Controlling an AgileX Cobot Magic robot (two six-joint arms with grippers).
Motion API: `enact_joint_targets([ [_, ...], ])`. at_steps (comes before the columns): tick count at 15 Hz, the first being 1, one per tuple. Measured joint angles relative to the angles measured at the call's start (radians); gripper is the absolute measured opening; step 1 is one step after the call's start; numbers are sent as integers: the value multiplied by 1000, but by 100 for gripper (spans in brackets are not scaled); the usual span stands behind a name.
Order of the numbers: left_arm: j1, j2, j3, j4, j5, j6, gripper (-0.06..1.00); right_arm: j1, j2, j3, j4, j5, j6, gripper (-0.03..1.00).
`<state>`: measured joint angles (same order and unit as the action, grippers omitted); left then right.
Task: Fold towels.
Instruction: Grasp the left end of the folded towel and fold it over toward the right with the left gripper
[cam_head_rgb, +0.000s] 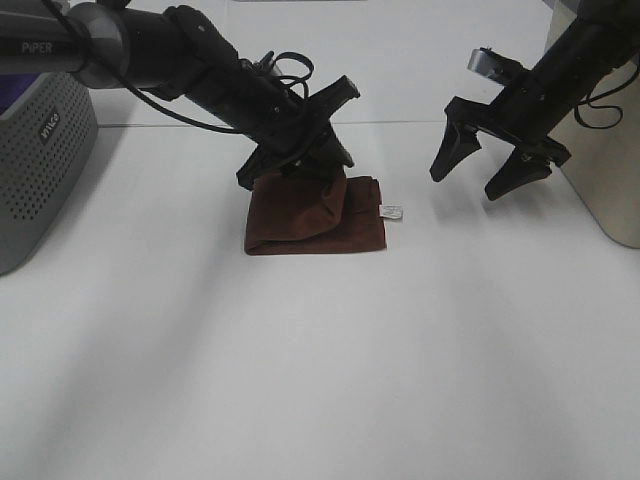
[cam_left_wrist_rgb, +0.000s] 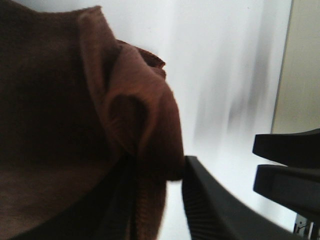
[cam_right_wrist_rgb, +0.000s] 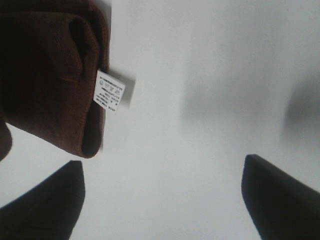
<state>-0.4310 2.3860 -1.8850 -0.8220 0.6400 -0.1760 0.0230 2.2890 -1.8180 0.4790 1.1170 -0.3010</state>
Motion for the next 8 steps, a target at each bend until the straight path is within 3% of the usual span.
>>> enact_joint_targets([
  [2,-4,0,0,-66,-8,37,61,0,0,0,7,2,0,81],
  [3,-4,0,0,-98,-8,73,68,0,0,0,21,2,0,81],
  [6,27,-28,0,-112,-9,232,72,0,0,0,134,27,-35,81],
  [8,89,-65,0,-89,-6,308,72,21,0,0,281,39,-109,81],
])
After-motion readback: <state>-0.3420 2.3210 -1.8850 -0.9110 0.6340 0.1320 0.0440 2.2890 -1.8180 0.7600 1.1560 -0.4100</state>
